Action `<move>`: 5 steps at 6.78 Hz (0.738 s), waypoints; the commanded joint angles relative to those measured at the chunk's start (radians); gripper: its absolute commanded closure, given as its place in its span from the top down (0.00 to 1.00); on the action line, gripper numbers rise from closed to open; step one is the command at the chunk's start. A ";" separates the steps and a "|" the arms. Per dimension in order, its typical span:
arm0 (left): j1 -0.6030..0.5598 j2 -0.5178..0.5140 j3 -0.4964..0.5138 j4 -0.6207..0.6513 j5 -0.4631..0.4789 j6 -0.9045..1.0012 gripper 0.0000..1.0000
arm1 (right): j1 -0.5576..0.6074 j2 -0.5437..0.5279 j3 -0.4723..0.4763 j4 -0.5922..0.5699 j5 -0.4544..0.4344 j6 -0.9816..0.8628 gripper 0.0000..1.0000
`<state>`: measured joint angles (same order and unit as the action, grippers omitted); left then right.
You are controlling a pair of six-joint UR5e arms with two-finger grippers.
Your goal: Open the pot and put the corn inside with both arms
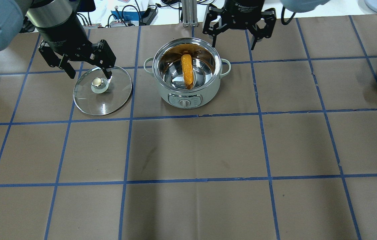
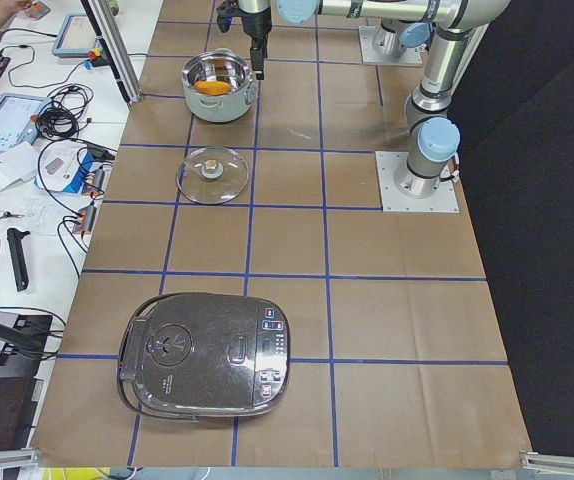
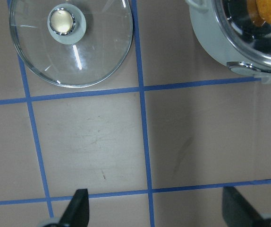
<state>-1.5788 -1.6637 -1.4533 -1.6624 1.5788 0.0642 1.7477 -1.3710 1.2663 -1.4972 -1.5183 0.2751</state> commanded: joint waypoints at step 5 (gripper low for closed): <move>0.011 0.018 -0.021 0.010 0.004 0.011 1.00 | -0.076 -0.076 0.076 0.026 -0.026 -0.059 1.00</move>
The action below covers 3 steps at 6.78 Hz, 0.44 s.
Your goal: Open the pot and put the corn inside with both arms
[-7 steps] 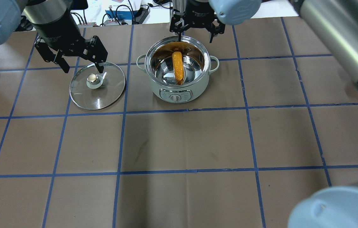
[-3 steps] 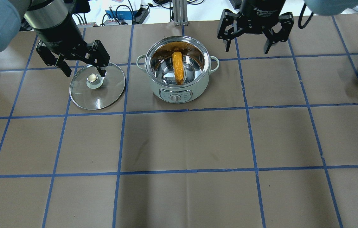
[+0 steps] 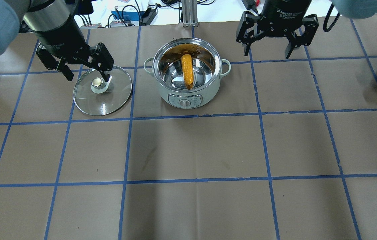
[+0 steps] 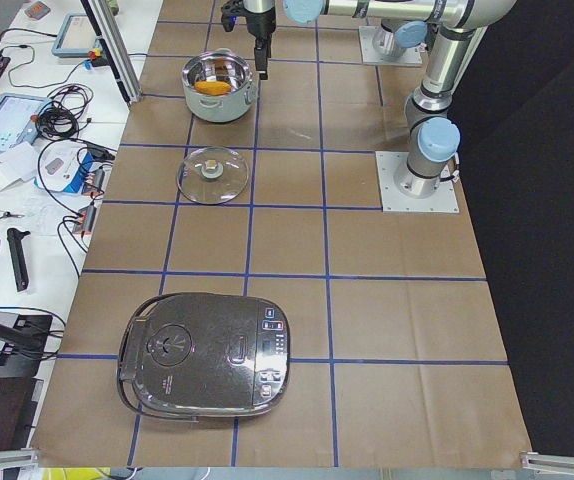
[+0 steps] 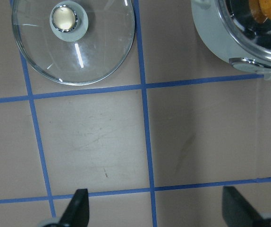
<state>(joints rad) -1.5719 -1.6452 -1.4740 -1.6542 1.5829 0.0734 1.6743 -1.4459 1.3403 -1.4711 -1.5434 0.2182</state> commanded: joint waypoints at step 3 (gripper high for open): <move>0.007 -0.002 0.000 0.002 -0.001 0.002 1.00 | 0.007 -0.002 0.006 -0.005 -0.011 -0.087 1.00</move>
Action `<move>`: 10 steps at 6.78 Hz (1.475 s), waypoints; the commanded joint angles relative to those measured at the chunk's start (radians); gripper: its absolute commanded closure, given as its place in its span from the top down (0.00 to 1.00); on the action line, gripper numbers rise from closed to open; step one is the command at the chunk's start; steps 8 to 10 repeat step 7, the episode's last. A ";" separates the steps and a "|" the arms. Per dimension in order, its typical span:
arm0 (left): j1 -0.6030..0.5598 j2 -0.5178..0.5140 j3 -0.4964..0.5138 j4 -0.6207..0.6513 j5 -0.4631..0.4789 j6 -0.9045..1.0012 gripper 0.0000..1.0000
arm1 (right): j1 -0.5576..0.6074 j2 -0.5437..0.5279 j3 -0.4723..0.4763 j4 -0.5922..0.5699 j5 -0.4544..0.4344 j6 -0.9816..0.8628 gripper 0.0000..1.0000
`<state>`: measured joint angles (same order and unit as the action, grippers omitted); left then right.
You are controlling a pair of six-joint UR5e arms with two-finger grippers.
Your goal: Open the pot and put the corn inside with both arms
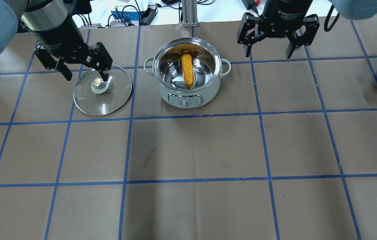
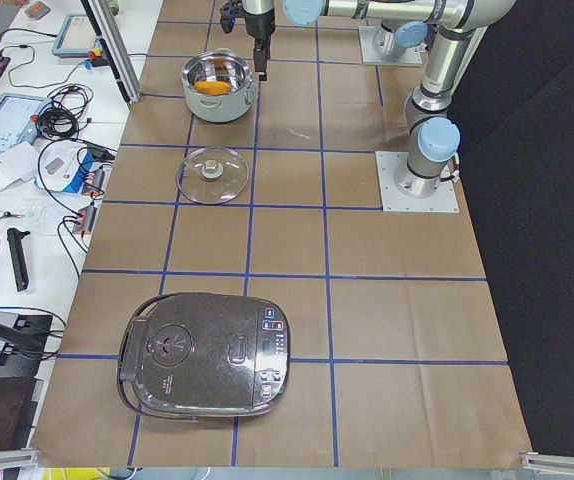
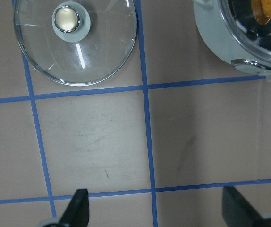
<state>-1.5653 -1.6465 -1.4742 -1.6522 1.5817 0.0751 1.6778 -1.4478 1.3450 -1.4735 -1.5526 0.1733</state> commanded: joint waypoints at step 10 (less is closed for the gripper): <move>0.005 -0.009 0.000 0.022 0.000 0.000 1.00 | 0.003 0.000 0.003 -0.004 0.000 -0.044 1.00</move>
